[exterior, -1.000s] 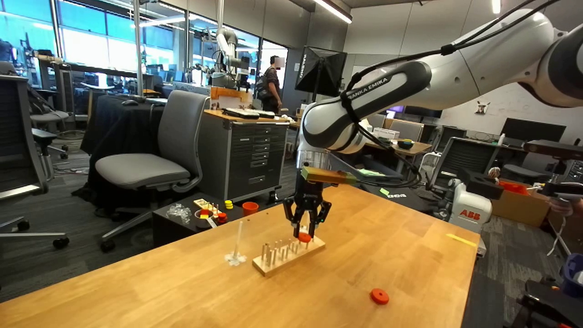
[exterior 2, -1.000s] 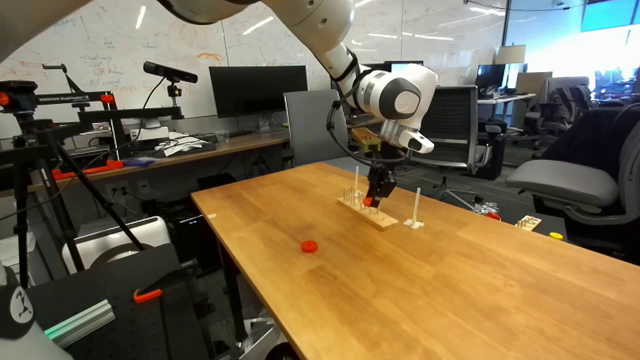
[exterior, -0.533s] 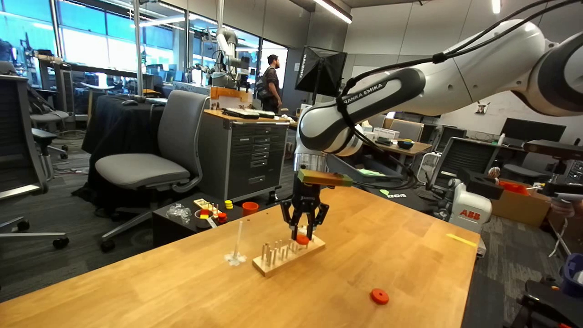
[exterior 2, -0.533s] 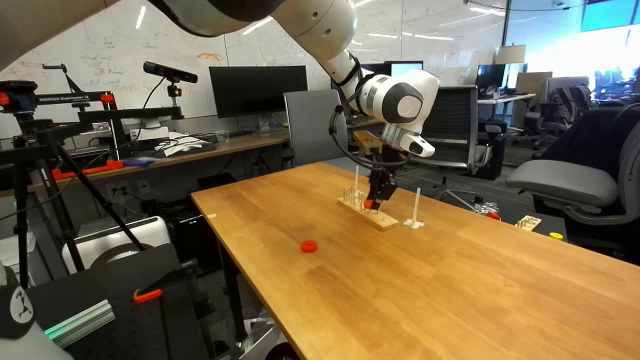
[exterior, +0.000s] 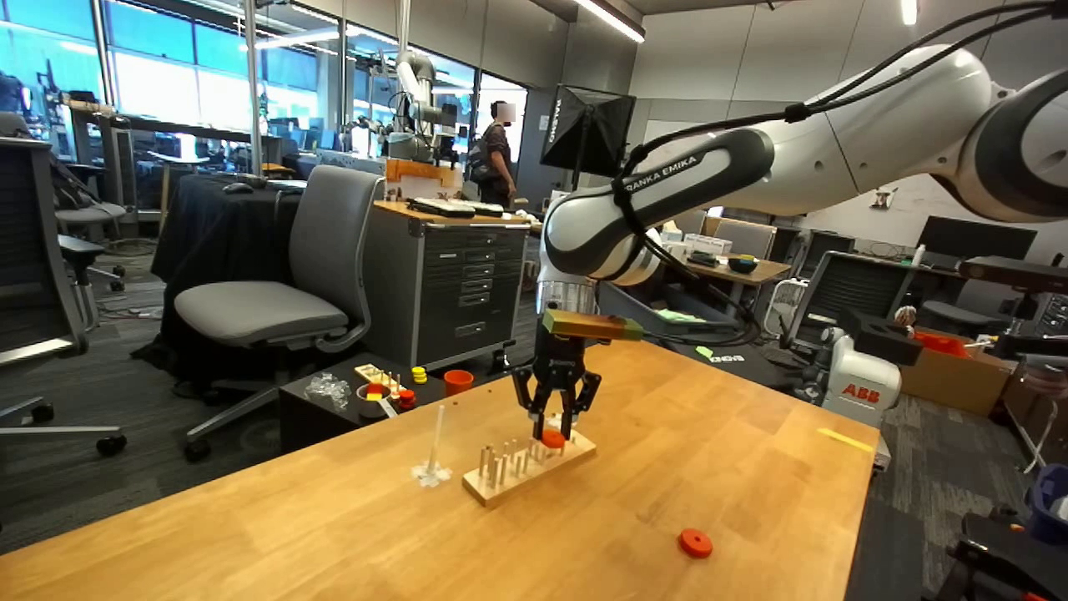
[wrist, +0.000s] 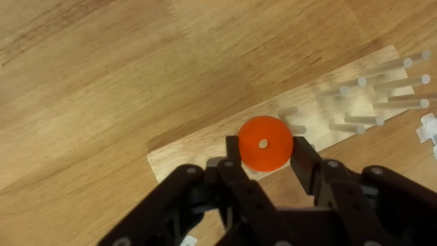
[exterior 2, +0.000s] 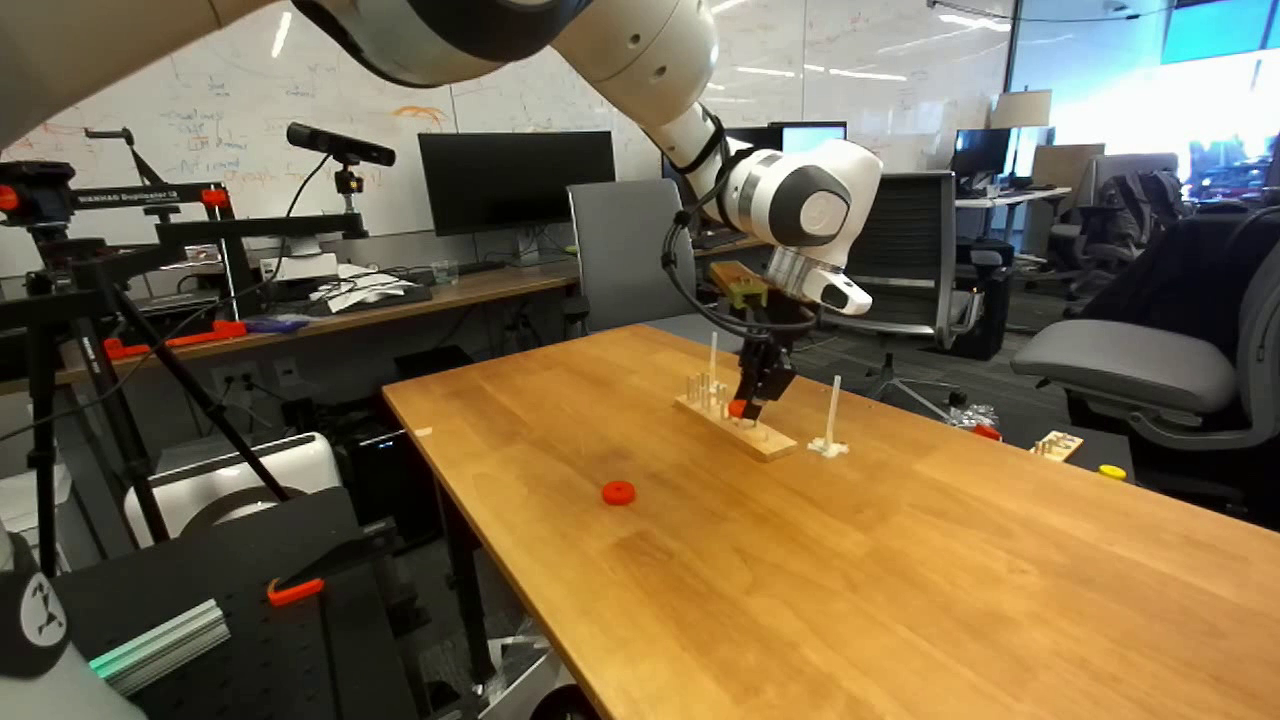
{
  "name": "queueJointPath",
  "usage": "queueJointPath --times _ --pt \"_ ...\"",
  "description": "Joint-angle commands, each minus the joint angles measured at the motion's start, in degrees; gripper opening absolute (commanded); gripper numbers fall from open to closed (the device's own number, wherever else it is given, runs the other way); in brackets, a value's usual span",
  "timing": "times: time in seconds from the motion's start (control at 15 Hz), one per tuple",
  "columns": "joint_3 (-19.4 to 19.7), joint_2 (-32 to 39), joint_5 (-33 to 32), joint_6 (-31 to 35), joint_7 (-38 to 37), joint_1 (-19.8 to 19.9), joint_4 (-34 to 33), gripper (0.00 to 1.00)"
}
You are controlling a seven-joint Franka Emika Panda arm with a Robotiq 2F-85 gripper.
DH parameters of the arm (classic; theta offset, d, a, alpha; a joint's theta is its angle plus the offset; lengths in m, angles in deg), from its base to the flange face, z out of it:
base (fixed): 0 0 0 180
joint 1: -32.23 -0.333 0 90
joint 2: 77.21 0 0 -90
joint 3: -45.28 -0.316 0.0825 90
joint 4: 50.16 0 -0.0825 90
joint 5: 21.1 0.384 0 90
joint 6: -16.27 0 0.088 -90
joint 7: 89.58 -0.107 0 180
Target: Put one orange ring on the wooden platform
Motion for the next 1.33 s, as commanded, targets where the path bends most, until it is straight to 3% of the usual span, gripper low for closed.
queueJointPath --times 0.0,1.27 --pt "0.6 1.7 0.4 -2.2 -0.6 0.1 -2.9 0.18" --pt "1.0 -0.3 -0.5 0.1 0.4 -0.1 2.4 0.18"
